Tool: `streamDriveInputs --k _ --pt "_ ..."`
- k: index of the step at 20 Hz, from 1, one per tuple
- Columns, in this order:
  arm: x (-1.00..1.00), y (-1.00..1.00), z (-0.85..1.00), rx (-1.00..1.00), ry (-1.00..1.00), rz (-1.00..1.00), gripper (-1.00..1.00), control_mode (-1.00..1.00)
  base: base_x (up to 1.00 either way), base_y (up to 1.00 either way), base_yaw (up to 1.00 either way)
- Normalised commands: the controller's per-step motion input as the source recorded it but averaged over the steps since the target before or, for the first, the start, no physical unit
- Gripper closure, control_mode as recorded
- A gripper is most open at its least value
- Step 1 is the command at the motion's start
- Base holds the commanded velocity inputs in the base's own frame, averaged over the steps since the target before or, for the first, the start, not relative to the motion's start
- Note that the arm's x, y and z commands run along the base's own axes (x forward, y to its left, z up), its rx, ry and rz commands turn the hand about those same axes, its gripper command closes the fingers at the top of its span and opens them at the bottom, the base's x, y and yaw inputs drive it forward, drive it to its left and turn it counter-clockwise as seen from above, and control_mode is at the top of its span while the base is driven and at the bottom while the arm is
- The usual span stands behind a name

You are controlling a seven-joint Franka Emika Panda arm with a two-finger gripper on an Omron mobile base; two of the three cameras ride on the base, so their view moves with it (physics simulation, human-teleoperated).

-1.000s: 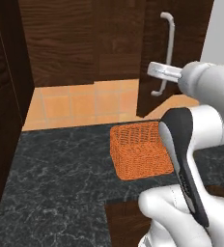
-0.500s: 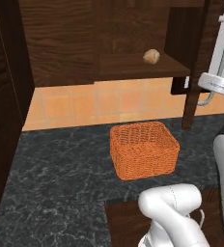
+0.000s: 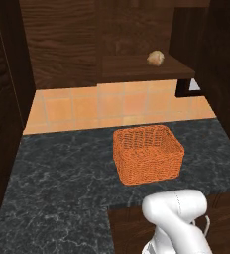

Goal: Open the cabinet, pick up the bread from the cabinet and place it in the basket. Then move the basket to the dining counter.

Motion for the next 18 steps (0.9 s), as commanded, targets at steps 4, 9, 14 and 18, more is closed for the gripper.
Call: streamDriveInputs --k 4,9,14,18 --pt "-1.00 0.31 0.01 0.27 -0.38 -0.13 1.00 -1.00 0.00 0.00 0.00" --pt "-0.69 1.00 -0.03 0.05 -0.28 -0.23 1.00 -1.00 0.00 0.00 0.00" --pt "0.40 1.00 -0.02 -0.08 -0.08 -0.29 1.00 -1.00 0.00 0.00 0.00" --pt "1.00 0.93 -0.15 -0.19 0.06 -0.31 1.00 -1.00 0.00 0.00 0.00"
